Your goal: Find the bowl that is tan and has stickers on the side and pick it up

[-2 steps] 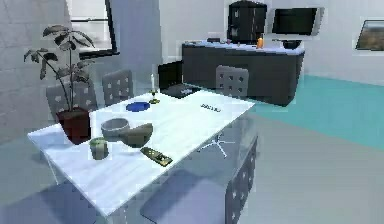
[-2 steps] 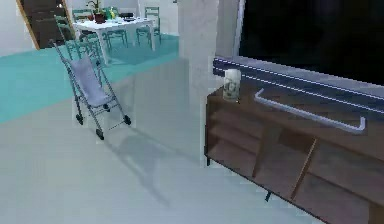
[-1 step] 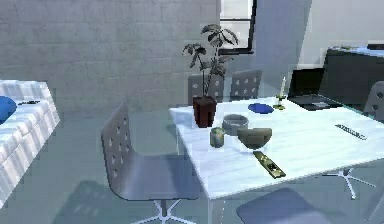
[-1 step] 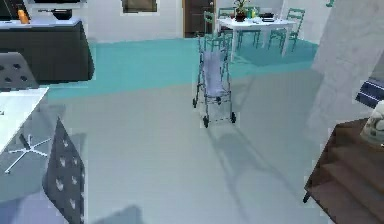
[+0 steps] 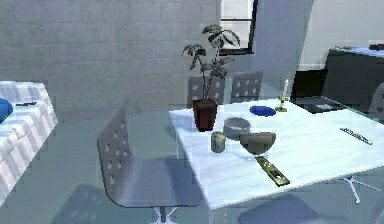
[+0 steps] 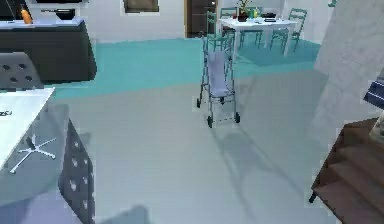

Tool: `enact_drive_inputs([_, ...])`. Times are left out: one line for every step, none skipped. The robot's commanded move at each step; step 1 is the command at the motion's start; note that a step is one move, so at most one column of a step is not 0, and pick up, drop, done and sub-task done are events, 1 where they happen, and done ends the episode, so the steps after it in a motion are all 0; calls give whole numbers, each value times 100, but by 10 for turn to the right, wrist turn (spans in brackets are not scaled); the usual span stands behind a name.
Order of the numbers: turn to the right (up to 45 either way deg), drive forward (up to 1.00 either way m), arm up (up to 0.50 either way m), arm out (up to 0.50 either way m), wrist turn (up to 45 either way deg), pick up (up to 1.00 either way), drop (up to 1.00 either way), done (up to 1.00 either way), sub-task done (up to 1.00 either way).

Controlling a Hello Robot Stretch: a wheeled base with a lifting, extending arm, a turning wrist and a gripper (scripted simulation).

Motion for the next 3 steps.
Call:
enact_drive_inputs([-450, 0, 0, 0, 0, 0, 0, 0, 0])
enact_drive_inputs([-210, 0, 0, 0, 0, 0, 0, 0, 0])
enact_drive_inputs([450, 0, 0, 0, 0, 0, 0, 0, 0])
